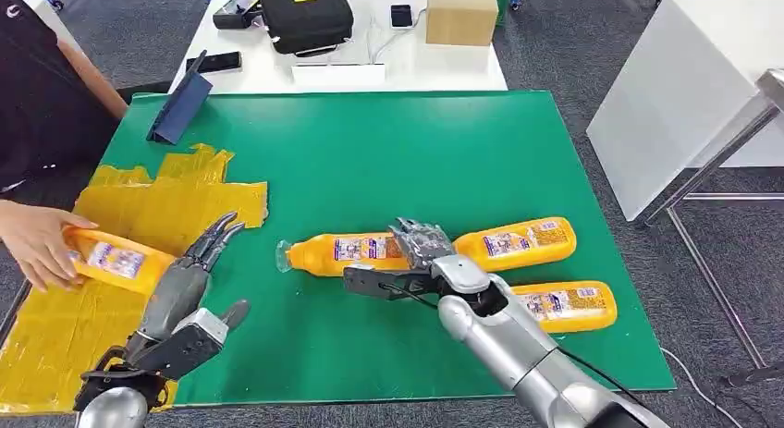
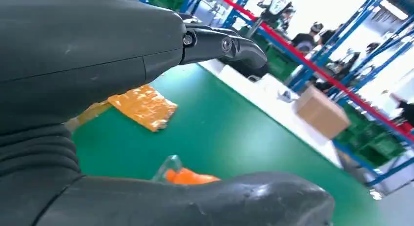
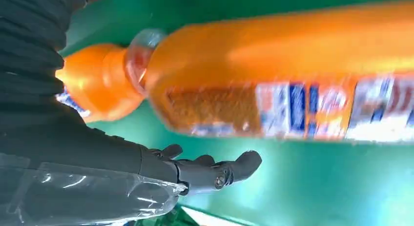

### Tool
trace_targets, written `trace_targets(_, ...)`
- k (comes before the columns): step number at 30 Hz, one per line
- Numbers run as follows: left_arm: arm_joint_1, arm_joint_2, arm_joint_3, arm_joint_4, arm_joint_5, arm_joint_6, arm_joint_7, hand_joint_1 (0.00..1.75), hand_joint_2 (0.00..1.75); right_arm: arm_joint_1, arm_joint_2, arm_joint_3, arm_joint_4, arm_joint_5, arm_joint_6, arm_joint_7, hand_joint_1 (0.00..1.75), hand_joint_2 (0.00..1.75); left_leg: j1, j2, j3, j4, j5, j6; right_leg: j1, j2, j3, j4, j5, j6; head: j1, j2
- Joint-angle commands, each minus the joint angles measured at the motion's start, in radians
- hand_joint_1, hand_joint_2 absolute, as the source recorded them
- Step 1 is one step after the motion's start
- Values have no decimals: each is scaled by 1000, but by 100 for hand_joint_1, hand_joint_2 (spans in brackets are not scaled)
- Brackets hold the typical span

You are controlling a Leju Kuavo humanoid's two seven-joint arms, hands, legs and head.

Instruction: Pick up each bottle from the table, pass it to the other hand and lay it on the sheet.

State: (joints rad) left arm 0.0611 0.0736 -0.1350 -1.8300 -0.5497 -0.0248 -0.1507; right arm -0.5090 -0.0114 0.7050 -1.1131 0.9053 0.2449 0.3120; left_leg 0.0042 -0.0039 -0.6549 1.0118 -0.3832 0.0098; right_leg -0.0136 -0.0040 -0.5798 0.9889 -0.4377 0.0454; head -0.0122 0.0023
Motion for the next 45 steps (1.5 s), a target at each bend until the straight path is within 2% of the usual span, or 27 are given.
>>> trace_targets(1, 21, -35, -5, -41, 16, 3, -10, 0, 0, -60, 52, 35, 205, 12, -19, -11, 0, 175, 0, 1, 3, 0, -1, 0, 0, 1, 2, 0, 0, -1, 0, 0)
trace_targets(8, 35, -41, -48, -94, 36, 17, -29, 0, 0, -92, 99, 44, 360, 47, -12, -35, 0, 175, 1, 2, 4, 0, -2, -1, 1, 1, 4, -1, -1, -2, 0, 0)
trace_targets(9, 22, -43, -56, -104, 39, 19, -27, 0, 0, -96, 104, 51, 376, 51, 0, -44, 33, 175, 1, 1, 3, 0, -1, 0, 1, 1, 3, -1, 0, -1, 0, 0)
trace_targets(10, 17, -45, -60, -111, 56, 16, -16, 0, 0, -98, 108, 62, 391, 57, 16, -51, 154, 175, 1, 1, 2, 0, -1, 0, 1, 0, 2, 0, 0, -1, 0, 0)
trace_targets(11, 16, -43, -64, -116, 64, 14, -12, 0, 0, -96, 108, 64, 406, 58, 20, -54, 175, 175, 1, 1, 4, 1, -1, -1, 1, 1, 4, 0, -1, -2, 0, 0)
trace_targets(17, 27, -40, -72, -129, 87, 22, -23, 0, 0, -70, 108, 69, 452, 66, -1, -68, 175, 175, 1, -1, 8, -2, -1, -1, 1, -1, 7, -3, -1, -2, 0, 0)
trace_targets(24, 38, -53, -67, -141, 117, 13, 2, 0, 0, -57, 101, 34, 404, 57, -36, -55, 175, 175, 1, -1, 14, -2, -3, -3, 1, -1, 2, -3, -3, -5, 0, 0)
trace_targets(27, 53, -86, -36, -138, 276, -55, 77, 0, 0, -34, 94, -25, 319, 40, -91, -37, 175, 175, 1, -1, 14, -2, -3, -3, 1, -1, 2, -3, -3, -4, 0, 0)
trace_targets(29, 94, -101, 1, -112, 354, -70, 72, 0, 0, -9, 77, -73, 255, 14, -138, -40, 175, 175, 1, -1, 14, -2, -4, -3, 1, -1, 3, -3, -3, -4, 0, 0)
trace_targets(30, 125, -122, 39, -101, 435, -74, 75, 0, 0, 28, 66, -118, 145, -16, -194, -61, 175, 175, 1, 0, 14, -2, -3, -3, 1, -1, 3, -3, -3, -4, 0, 0)
trace_targets(31, 140, -124, 54, -99, 465, -85, 72, 0, 175, 48, 56, -134, 72, -28, -174, -42, 175, 175, 0, 1, 13, -2, -3, -2, 0, 0, 6, -3, -2, -4, 0, 0)
trace_targets(32, 166, -146, 89, -94, 608, -97, 95, 0, 175, 84, 56, -172, -49, -84, -201, -64, 175, 175, 0, 0, 12, -1, -3, -2, 0, 0, 9, -2, -2, -3, 0, 0)
trace_targets(34, 185, -140, 98, -96, 635, -104, 96, 0, 175, 107, 45, -179, -151, -110, -168, -26, 175, 175, 0, 0, 11, 0, -3, -2, 0, 0, 9, -1, -3, -3, 0, 0)
trace_targets(36, 213, -172, 143, -87, 924, -116, 143, 0, 175, 136, 31, -179, -293, -223, -202, -71, 175, 175, 0, 1, 8, 0, -4, -2, 0, 0, 6, 0, -3, -4, 0, 0)
trace_targets(40, 220, -170, 145, -84, 960, -125, 142, 0, 175, 142, 12, -158, -354, -233, -201, -41, 175, 175, 0, 0, 7, 1, -4, -2, 0, 0, 6, 0, -4, -4, 0, 0)
trace_targets(42, 227, -187, 163, -63, 1176, -148, 189, 0, 175, 164, 1, -126, -433, -273, -230, -103, 175, 175, 0, 0, 5, 0, -3, -2, 0, -1, 4, -1, -3, -3, 0, 0)
trace_targets(45, 224, -194, 159, -46, 1200, -159, 176, 0, 175, 202, -17, -86, -522, -300, -226, -92, 175, 175, 0, -1, 5, 0, -4, -2, 0, -1, 4, -1, -4, -4, 0, 0)
